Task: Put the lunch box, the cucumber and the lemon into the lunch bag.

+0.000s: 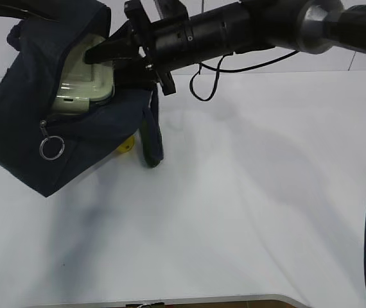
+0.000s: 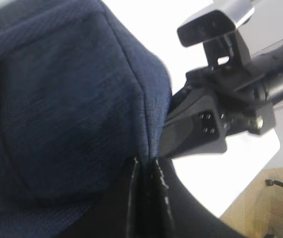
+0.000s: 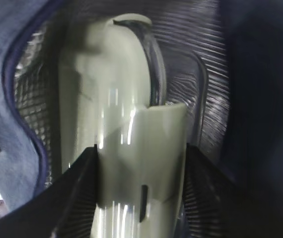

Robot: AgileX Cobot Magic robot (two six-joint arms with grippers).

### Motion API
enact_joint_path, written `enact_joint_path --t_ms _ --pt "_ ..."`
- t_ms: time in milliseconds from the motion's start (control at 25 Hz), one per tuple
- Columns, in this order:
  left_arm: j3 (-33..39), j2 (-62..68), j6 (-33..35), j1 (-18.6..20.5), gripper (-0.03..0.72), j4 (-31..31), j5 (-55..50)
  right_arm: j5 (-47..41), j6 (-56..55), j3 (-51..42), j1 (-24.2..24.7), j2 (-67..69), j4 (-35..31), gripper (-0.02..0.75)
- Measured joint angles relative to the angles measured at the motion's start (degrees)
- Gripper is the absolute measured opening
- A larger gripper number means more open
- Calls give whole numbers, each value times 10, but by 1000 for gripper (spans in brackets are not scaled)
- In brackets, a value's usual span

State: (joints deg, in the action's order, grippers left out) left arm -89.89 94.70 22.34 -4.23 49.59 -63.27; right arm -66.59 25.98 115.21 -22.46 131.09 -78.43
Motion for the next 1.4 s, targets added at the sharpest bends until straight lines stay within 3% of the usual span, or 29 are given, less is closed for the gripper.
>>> enact_joint_path --t_ms 160,480,1040,1400 --pt "0 1 1 0 12 -7 9 15 2 11 -22 28 -5 376" --pt "0 30 1 0 11 -107 23 47 12 13 -35 66 -32 376" --pt "0 49 1 0 11 -175 39 113 59 18 -74 105 -95 376" --pt "0 71 1 0 11 -178 42 115 70 60 -74 136 -93 376"
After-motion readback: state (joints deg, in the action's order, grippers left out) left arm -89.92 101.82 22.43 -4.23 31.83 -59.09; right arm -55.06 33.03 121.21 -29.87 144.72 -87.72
